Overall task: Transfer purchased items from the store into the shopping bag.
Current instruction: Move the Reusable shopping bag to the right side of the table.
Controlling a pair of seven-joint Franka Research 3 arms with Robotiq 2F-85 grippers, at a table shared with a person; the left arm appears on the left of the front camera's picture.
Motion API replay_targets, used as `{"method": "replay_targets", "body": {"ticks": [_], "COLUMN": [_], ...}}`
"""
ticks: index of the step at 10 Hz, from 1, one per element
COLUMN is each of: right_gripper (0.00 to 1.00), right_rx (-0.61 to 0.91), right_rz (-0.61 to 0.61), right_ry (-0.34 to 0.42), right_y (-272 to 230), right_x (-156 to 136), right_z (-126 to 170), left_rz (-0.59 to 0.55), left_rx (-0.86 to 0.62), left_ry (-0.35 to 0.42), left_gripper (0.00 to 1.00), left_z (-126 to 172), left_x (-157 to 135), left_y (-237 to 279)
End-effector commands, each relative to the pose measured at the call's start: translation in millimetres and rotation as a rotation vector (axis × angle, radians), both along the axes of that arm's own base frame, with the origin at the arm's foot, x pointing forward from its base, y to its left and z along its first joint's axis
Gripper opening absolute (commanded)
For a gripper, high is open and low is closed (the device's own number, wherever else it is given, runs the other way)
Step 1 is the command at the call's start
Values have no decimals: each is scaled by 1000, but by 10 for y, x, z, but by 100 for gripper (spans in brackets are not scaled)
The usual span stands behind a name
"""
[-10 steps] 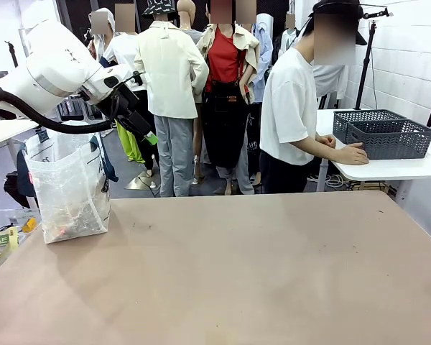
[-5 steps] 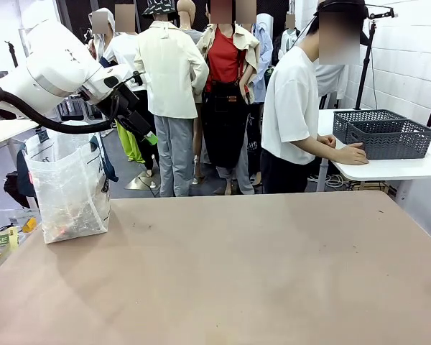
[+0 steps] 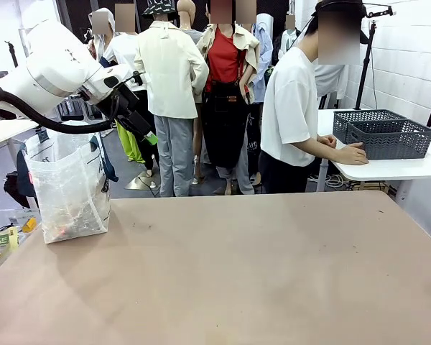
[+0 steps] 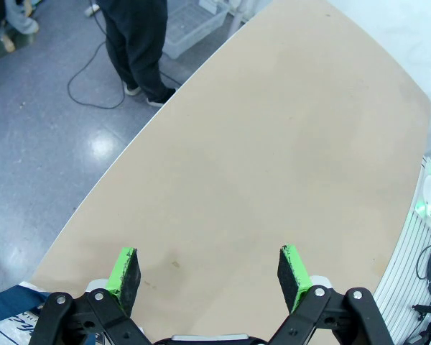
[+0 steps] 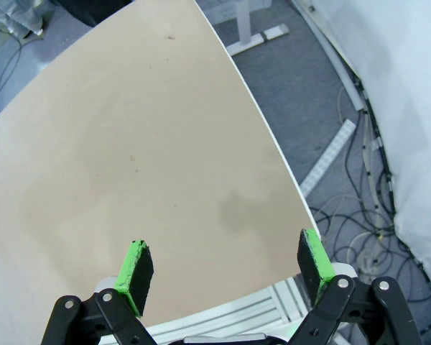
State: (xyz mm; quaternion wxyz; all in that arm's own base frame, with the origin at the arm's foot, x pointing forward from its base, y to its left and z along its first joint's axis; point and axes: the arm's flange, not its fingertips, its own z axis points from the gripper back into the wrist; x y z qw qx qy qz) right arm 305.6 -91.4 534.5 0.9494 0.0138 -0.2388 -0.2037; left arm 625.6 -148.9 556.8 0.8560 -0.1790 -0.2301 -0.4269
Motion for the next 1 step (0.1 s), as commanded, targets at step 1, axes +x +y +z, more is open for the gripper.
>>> {"method": "replay_targets", "body": {"ticks": [1], "right_gripper": [100], "right_rx": [-6], "right_rz": [5], "right_ry": [13], "right_y": [-12], "right_x": [-28], "right_z": [-24], "left_rz": [12], "left_rx": [-3], "left_ry": [-9], "left_gripper": [100], "left_z": [6], "left_x": [11], "left_y": [6]}}
